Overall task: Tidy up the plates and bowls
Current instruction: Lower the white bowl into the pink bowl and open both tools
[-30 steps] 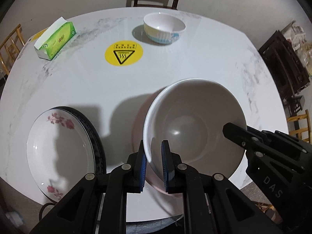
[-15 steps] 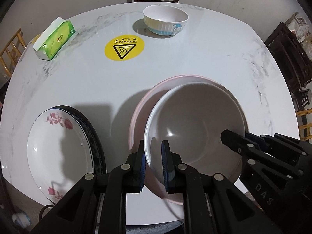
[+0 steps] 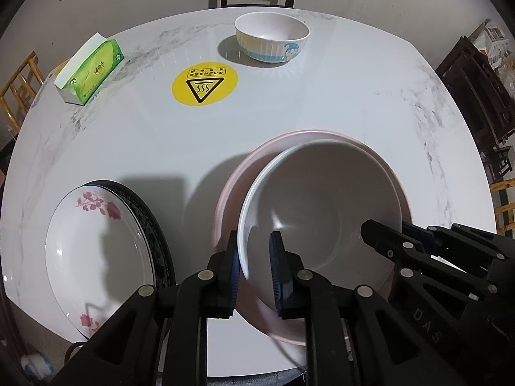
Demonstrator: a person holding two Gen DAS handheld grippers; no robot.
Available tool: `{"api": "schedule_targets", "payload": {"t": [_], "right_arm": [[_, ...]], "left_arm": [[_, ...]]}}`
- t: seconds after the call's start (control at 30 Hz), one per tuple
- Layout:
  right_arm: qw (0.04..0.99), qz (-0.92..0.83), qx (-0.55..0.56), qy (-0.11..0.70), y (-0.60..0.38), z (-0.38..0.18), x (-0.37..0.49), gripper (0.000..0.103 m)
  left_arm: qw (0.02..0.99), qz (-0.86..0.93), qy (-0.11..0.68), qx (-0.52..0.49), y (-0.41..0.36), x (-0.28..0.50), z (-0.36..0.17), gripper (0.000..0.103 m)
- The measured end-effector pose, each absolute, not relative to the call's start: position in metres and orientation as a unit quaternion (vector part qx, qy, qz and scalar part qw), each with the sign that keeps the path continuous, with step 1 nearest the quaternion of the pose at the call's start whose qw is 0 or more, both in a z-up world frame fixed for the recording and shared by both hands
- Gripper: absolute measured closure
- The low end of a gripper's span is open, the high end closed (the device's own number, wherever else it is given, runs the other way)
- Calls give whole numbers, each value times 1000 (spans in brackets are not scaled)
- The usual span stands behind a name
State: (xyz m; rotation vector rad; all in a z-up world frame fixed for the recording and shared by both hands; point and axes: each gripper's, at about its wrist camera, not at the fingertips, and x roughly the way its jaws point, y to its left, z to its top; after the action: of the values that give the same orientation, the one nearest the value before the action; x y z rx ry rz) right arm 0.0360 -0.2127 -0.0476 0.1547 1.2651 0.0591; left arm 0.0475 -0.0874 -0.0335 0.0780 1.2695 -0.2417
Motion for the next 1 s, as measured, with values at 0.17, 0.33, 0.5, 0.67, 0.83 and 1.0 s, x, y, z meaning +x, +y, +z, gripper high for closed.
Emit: {"api": "schedule_targets", "payload": {"t": [0.17,0.33,0.5,0.67,0.83,1.0], "right_arm": [[804,27,80,588,-215,-46,35,87],[812,26,75,579,-214,-42,34,84],[819,24,75,568,-217,-33,33,84],[828,48,86,552,-225,-21,33,82],[838,63,76,537,-238,-8,38,82],[846,60,69,525,-252,3,54,82]], "left_arm": [[800,-111,588,40,-88,48,-32,84],[802,-114,585,40,-88,48,-32,81],[804,-115,582,40,-87,48,-32,81],[816,-124,564,33,-85,46,-23,73],[835,-153,528,5,-75,48,-2,69],[846,-146,513,-15,-59,64,9,65]]}}
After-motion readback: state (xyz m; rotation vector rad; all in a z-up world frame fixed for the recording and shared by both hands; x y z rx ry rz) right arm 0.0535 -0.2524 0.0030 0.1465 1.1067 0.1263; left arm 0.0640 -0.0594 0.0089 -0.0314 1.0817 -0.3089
